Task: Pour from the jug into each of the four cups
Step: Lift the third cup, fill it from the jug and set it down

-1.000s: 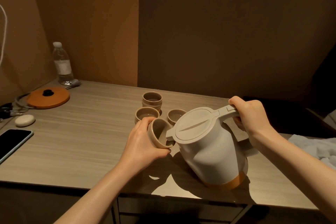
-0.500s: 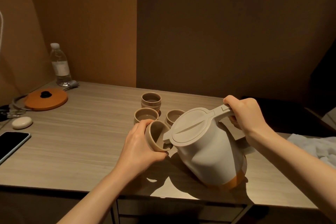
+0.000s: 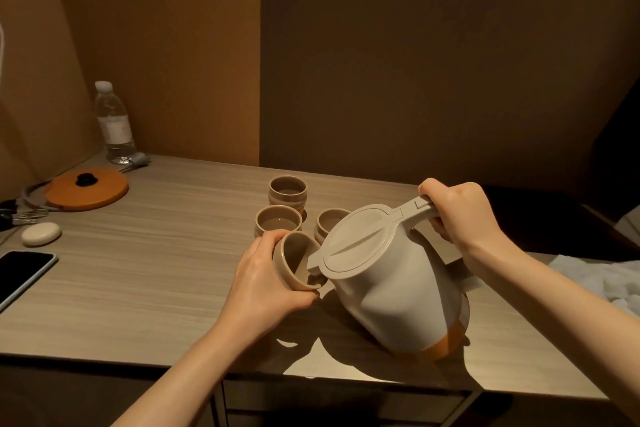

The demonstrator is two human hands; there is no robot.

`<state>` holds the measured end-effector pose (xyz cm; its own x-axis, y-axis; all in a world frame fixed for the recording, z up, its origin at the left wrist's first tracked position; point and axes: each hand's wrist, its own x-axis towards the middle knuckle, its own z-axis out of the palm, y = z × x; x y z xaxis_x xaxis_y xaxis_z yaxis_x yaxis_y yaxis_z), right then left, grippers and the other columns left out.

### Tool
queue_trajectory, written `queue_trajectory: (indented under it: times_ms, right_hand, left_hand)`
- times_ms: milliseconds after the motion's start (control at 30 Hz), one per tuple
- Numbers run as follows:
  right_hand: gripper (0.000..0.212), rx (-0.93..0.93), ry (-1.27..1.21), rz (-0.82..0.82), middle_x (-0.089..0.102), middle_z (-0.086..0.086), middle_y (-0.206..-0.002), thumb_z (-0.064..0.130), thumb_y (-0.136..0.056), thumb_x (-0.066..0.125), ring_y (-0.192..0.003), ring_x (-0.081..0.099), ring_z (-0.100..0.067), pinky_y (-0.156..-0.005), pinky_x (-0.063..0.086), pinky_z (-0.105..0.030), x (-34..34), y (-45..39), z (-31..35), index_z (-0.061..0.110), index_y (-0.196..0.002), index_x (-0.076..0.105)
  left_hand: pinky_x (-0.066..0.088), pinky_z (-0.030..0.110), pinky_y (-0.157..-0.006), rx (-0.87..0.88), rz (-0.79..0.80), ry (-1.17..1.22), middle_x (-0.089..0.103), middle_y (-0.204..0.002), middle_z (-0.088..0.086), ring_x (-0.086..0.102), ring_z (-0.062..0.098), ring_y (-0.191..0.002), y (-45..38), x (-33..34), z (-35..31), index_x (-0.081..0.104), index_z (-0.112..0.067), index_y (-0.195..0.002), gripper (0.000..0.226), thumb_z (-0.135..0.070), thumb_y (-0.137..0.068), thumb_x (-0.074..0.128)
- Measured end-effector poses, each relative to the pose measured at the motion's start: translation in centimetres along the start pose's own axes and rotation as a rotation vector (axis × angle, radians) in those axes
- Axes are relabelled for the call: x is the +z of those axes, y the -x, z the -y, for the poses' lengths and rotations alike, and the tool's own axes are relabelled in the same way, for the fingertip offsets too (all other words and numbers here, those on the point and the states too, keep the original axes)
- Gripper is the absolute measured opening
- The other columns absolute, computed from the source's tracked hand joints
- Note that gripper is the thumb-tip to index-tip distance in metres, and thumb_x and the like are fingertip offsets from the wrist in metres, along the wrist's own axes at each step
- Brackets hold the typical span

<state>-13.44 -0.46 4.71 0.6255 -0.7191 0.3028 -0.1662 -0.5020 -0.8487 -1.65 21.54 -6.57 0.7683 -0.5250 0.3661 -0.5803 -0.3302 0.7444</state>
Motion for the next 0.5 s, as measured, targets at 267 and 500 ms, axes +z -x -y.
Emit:
queue_trajectory:
  times_ms: [267, 500]
  right_hand:
    - [0.046, -0.008, -0.002, 0.000, 0.049, -0.008, -0.046, 0.027, -0.084, 0.054, -0.052, 0.044, -0.020, -0.062, 0.036, -0.038, 0.17, 0.02, 0.25, 0.012, -0.040, 0.051]
    - [0.046, -0.025, 0.009, 0.007, 0.048, -0.006, -0.043, 0.029, -0.082, 0.053, -0.051, 0.043, -0.020, -0.062, 0.036, -0.040, 0.31, -0.09, 0.28, 0.013, -0.038, 0.051]
  left_hand:
    - [0.045, 0.030, -0.094, -0.006, 0.002, 0.011, 0.052, -0.121, -0.015, 0.049, 0.009, -0.115, 0.08, -0.01, 0.22, 0.043, -0.034, -0.125, 0.092, -0.038, -0.047, 0.091]
    - [0.047, 0.037, -0.098, -0.012, -0.004, 0.013, 0.053, -0.123, -0.012, 0.049, 0.012, -0.118, 0.21, -0.03, 0.27, 0.045, -0.031, -0.128, 0.093, -0.036, -0.047, 0.091]
